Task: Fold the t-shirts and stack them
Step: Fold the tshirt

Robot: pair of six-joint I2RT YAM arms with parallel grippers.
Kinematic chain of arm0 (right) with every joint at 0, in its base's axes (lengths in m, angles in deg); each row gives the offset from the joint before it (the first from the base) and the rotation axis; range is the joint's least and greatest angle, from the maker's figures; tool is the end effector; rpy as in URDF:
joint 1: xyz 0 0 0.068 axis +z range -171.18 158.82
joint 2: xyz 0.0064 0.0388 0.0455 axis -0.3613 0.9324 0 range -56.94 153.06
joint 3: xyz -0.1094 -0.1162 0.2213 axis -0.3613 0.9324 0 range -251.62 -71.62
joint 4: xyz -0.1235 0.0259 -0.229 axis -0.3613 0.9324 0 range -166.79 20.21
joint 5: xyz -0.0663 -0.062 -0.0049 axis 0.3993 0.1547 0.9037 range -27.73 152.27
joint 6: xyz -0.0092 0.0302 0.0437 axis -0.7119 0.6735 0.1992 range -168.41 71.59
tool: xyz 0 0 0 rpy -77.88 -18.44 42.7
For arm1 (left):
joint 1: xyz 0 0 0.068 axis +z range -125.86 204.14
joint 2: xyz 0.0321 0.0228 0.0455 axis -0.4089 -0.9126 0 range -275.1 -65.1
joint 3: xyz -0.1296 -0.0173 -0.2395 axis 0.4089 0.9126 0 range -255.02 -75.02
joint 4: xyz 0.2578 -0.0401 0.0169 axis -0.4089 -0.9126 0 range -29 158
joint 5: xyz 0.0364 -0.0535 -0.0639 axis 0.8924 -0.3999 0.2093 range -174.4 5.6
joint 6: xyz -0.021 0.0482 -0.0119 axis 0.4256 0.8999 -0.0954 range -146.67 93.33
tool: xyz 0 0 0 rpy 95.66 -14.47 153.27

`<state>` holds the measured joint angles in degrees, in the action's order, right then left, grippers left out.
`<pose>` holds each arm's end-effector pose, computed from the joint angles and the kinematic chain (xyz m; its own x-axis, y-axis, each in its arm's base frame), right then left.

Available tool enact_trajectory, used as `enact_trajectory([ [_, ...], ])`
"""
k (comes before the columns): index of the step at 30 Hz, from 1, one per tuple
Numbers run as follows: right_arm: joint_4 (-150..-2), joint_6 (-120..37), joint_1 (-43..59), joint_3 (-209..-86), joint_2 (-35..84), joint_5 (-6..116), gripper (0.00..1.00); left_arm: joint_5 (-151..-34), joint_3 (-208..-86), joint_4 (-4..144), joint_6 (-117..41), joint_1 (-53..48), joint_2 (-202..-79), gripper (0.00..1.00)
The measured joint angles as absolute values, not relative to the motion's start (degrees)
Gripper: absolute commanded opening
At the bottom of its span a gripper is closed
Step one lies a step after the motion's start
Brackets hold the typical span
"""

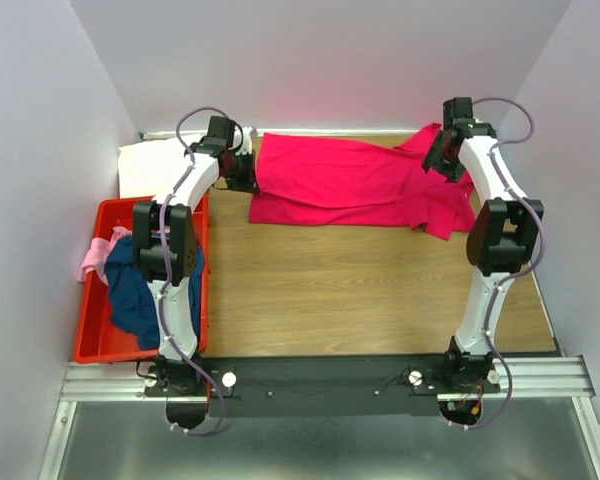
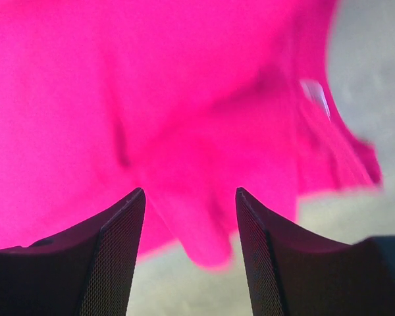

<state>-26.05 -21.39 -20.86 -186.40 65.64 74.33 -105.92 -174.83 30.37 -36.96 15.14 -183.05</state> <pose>0.4699 -0.0049 0.2693 -0.7129 0.4403 -0.5458 0.4798 0.8739 0.0784 0.4478 -0.0841 0.2389 -0.8659 -0.0311 -0.4993 0.1979 0.8954 -0.3989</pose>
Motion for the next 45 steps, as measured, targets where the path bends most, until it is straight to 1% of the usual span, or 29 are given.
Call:
enact_trajectory([
  [2, -26.0, -21.4, -20.9, -180.9, 61.9, 74.5, 0.63, -106.0, -174.7, 29.9, -36.9, 15.1, -183.1, 0.00],
  [6, -27.5, -21.3, -20.9, -161.6, 48.1, 75.3, 0.57, -106.2, -172.1, 30.4, -36.5, 15.1, -182.7, 0.00],
  [8, -27.4, -21.2, -21.3, -154.1, 43.3, 75.4, 0.54, -106.2, -169.8, 30.6, -36.3, 15.1, -182.6, 0.00],
  [9, -27.7, -21.0, -21.7, -151.8, 42.1, 75.5, 0.51, -106.2, -168.6, 30.5, -36.3, 15.1, -182.5, 0.00],
  [14, -29.8, -20.9, -23.7, -143.3, 40.9, 75.3, 0.47, -106.2, -165.5, 30.3, -35.8, 15.1, -182.5, 0.00],
  [21, -34.9, -21.5, -26.2, -141.9, 43.0, 73.9, 0.46, -106.2, -165.4, 30.2, -34.9, 15.1, -181.8, 0.00],
  [32, -41.8, -23.1, -29.5, -141.9, 49.4, 67.3, 0.45, -106.1, -164.4, 30.4, -34.6, 15.1, -180.5, 0.00],
  [36, -43.0, -23.4, -29.5, -142.3, 50.4, 66.2, 0.41, -106.1, -164.0, 30.5, -34.6, 15.1, -180.5, 0.00],
  [39, -43.3, -23.6, -29.6, -142.6, 50.8, 65.9, 0.35, -106.1, -163.9, 30.5, -34.6, 15.1, -180.5, 0.00],
  [40, -43.5, -23.7, -29.6, -142.6, 50.8, 65.9, 0.28, -106.1, -163.9, 30.5, -34.6, 15.1, -180.5, 0.00],
  [42, -43.8, -24.0, -29.6, -142.6, 50.9, 65.9, 0.20, -106.1, -163.9, 30.5, -34.6, 15.1, -180.5, 0.00],
  [43, -43.8, -23.9, -29.6, -142.6, 50.9, 65.9, 0.13, -106.1, -163.9, 30.5, -34.6, 15.1, -180.5, 0.00],
  [45, -44.1, -24.0, -29.7, -142.6, 51.0, 65.8, 0.07, -106.1, -163.9, 30.5, -34.6, 15.1, -180.5, 0.00],
])
